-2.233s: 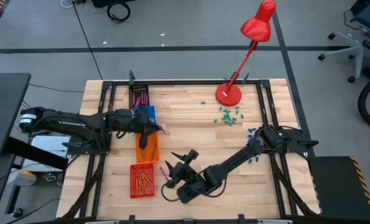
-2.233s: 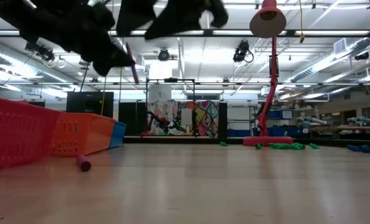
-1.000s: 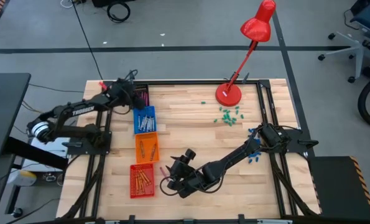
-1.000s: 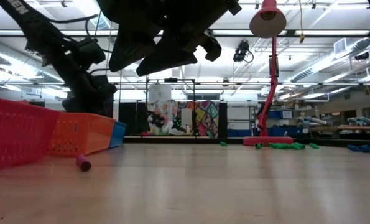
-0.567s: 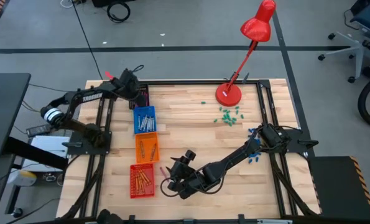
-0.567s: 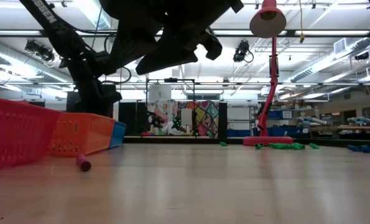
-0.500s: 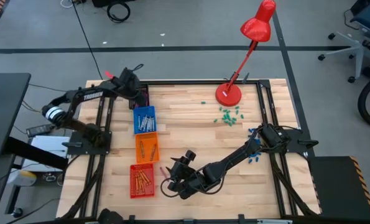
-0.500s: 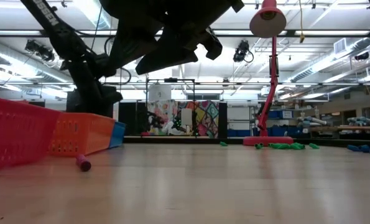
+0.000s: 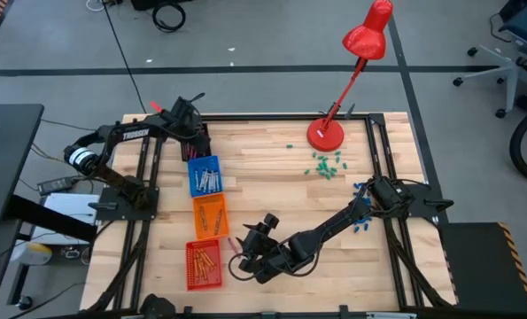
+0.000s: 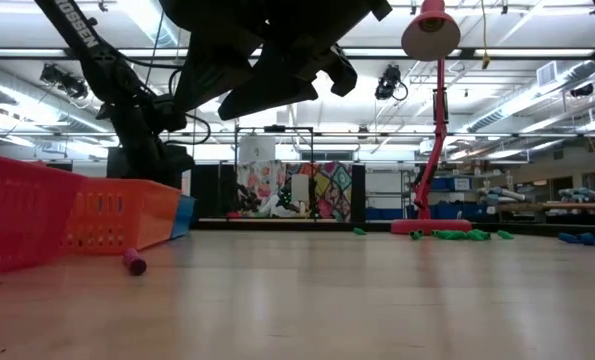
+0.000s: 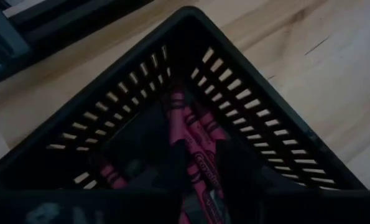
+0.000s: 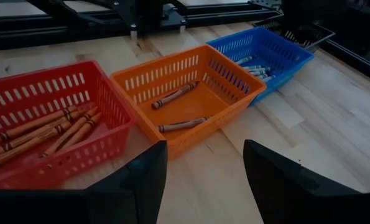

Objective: Sort crayons
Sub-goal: Put the pink crayon into the black bin

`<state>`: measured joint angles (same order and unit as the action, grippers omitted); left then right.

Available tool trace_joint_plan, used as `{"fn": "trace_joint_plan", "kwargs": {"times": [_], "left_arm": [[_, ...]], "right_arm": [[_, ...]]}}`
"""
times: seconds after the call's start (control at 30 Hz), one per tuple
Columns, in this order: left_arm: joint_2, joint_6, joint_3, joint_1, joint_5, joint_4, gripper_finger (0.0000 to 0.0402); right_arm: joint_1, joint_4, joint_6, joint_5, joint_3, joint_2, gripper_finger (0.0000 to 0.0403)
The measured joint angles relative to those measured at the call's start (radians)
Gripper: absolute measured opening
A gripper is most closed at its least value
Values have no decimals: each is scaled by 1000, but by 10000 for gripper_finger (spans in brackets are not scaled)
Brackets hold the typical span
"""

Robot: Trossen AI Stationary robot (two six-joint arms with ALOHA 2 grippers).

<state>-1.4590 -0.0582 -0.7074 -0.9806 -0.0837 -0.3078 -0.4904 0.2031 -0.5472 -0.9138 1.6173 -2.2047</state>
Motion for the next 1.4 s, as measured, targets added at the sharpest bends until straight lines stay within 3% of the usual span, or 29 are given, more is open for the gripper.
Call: {"fn": "trace_joint_plan", "kwargs": {"times": [0.27, 0.63, 0.83, 1.07, 1.4], "left_arm": [[14, 9, 0, 1, 0, -1, 161], [218, 17, 0, 87, 0, -19, 167], [384, -6, 41, 304, -121, 61, 167], [533, -55, 103, 595, -116, 66, 167], [659, -177, 285, 961, 142, 158, 167]], "right_arm": [[0, 0, 0, 0, 0, 0, 214], [0, 1, 9, 35, 0, 0, 214], [11, -1, 53, 258, -3, -2, 214], [10, -67, 53, 277, -42, -3, 212], [-1, -96, 53, 265, -43, -3, 204]]}}
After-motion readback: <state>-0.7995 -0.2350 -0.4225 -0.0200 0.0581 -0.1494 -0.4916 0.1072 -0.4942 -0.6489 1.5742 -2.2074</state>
